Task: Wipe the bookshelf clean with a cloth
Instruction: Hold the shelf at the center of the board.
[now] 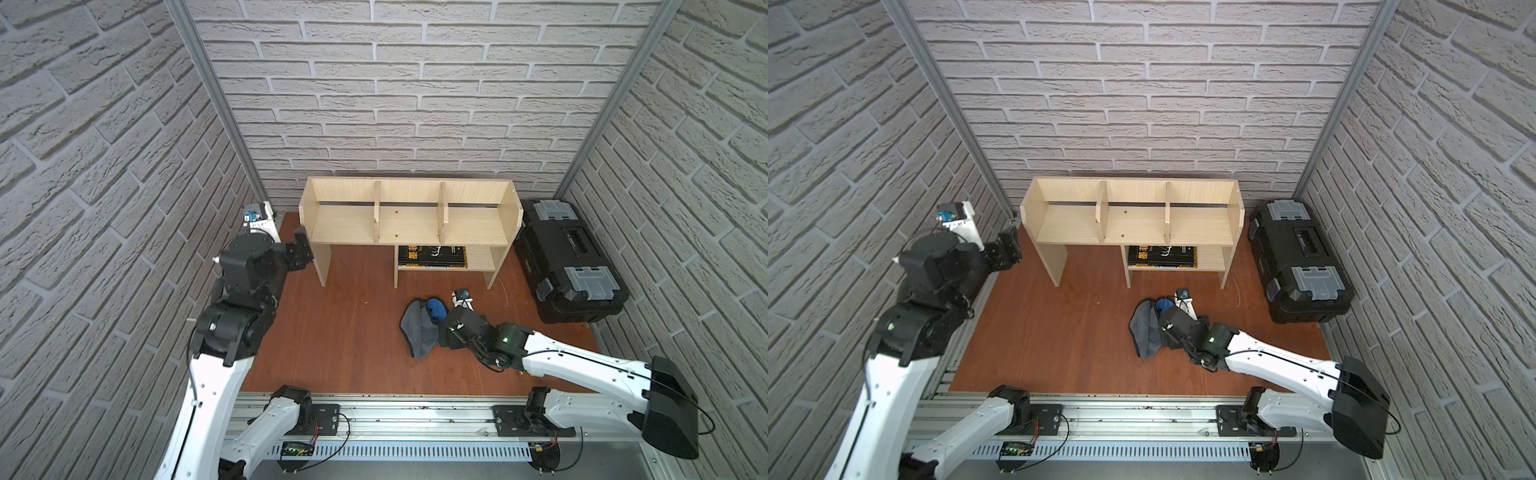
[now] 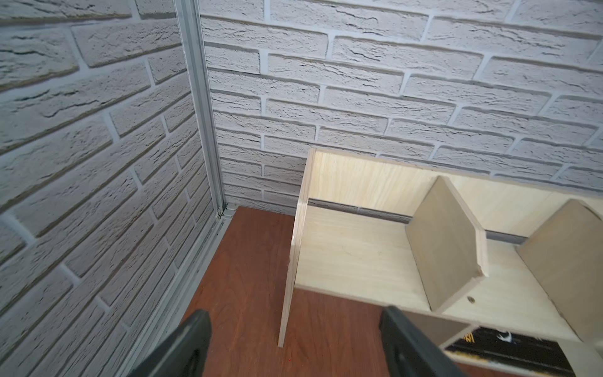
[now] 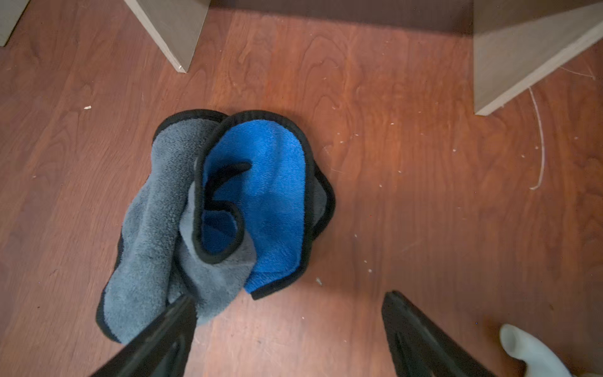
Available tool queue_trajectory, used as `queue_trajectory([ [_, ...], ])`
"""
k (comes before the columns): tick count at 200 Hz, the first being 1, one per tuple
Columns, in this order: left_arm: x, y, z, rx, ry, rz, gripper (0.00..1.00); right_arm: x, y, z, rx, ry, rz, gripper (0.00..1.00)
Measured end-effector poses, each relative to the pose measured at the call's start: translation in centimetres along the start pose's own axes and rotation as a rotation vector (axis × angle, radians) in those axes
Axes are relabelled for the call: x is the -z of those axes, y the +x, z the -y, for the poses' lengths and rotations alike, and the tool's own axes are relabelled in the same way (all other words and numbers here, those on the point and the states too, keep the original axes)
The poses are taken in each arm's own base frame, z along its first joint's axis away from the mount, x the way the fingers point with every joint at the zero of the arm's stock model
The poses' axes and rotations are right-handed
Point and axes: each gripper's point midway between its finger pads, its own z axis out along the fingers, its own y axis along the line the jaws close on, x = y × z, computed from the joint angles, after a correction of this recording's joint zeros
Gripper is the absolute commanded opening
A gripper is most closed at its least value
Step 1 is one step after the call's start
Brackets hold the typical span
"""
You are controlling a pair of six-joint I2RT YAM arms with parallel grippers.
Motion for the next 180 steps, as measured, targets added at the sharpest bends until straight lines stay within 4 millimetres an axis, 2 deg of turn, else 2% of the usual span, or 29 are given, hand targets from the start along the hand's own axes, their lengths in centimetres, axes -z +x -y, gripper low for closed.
queue_trajectory([
  [15, -2.9, 0.2, 0.0, 0.009, 0.0, -0.045, 0.93, -1.0, -0.5, -1.1, -0.015, -0.012, 0.028, 1.0],
  [34, -6.8, 2.3, -0.1, 0.025, 0.001, -0.136, 0.92, -2.7, -0.6, -2.0, -0.014, 0.005, 0.019, 1.0],
  [53, -9.2, 3.6, -0.2, 0.044, 0.009, -0.181, 0.86, -4.4, -0.9, -3.3, -0.017, -0.007, -0.027, 0.98],
  [73, -10.5, 3.8, -0.4, 0.06, 0.015, -0.184, 0.81, -5.3, -0.9, -4.3, -0.042, -0.057, -0.035, 0.95],
  [99, -11.6, 3.6, -0.2, 0.08, 0.039, -0.159, 0.76, -6.1, -0.5, -4.9, -0.054, -0.087, -0.033, 0.97],
  [137, -12.9, 6.3, 0.3, 0.088, 0.072, -0.185, 0.67, -9.4, 1.2, -6.6, -0.001, -0.056, -0.113, 0.94],
  [150, -13.2, 7.2, 0.4, 0.085, 0.074, -0.197, 0.62, -10.0, 1.9, -6.8, 0.01, -0.052, -0.127, 0.87],
  [158, -13.4, 7.6, 0.4, 0.084, 0.075, -0.202, 0.6, -10.2, 2.0, -7.0, 0.013, -0.051, -0.121, 0.79],
  [168, -13.5, 8.0, 0.4, 0.083, 0.075, -0.206, 0.55, -10.1, 2.0, -7.5, 0.015, -0.06, -0.112, 0.61],
  [180, -13.6, 8.2, 0.4, 0.079, 0.075, -0.203, 0.5, -10.0, 2.1, -7.9, 0.011, -0.066, -0.105, 0.31],
])
